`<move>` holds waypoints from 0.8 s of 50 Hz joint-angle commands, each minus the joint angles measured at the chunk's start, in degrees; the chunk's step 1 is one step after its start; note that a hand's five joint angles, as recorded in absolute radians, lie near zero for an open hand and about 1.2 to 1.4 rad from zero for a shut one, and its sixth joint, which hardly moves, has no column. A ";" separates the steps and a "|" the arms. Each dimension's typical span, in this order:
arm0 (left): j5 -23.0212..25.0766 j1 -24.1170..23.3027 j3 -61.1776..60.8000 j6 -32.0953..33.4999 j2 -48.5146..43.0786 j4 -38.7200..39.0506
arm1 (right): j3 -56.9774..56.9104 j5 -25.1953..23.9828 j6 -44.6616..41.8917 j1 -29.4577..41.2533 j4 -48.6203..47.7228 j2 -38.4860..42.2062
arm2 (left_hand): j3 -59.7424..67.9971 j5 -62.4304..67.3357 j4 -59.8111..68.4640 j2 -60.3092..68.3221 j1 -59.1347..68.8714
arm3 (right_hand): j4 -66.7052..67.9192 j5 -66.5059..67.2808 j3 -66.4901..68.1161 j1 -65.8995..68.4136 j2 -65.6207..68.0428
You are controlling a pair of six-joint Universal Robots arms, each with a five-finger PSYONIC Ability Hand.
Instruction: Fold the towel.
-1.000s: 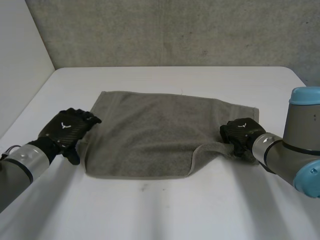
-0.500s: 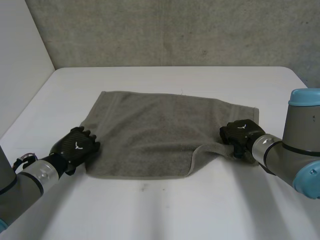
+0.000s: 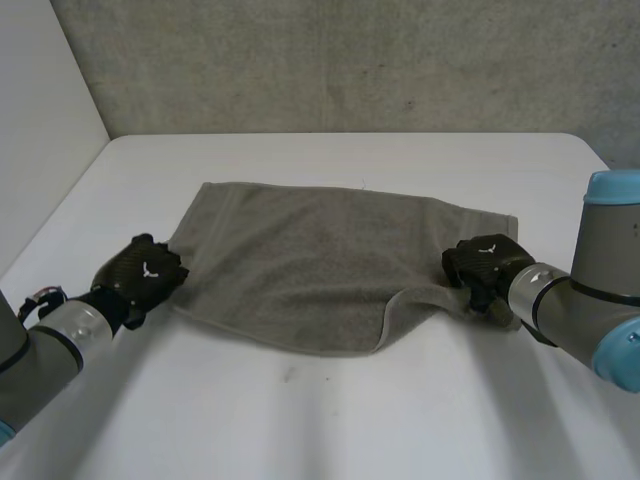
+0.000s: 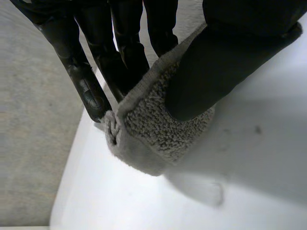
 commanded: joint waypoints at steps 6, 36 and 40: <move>-4.08 -0.85 3.19 -6.11 2.44 -0.02 | -8.12 -3.40 0.75 -3.97 15.40 -3.06 | 10.38 11.48 10.32 10.34 12.07 | -10.79 -10.26 -10.66 -10.59 -10.53; -17.44 -2.87 14.79 -44.61 3.05 -0.63 | -50.76 -3.86 4.44 -0.37 37.57 24.35 | 10.38 11.48 10.32 10.34 12.07 | -12.13 -11.60 -12.00 -11.93 -11.87; -17.35 -2.87 14.44 -44.70 2.97 -0.55 | -50.50 -2.80 4.35 -0.02 37.57 24.89 | 10.38 11.48 10.32 10.34 12.07 | -11.96 -11.44 -11.83 -11.77 -11.71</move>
